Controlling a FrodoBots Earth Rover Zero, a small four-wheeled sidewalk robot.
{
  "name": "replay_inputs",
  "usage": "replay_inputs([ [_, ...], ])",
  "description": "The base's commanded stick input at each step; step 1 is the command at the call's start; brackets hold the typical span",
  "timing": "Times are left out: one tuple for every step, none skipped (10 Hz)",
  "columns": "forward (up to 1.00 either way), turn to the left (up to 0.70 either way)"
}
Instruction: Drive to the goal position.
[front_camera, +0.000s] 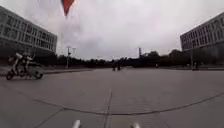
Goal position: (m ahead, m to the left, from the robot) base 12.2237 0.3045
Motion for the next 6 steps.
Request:
replay_inputs([
  [0.70, 0.00],
  [0.70, 0.00],
  [0.70, 0.00],
  [0.70, 0.00],
  [0.70, 0.00],
  [0.70, 0.00],
])
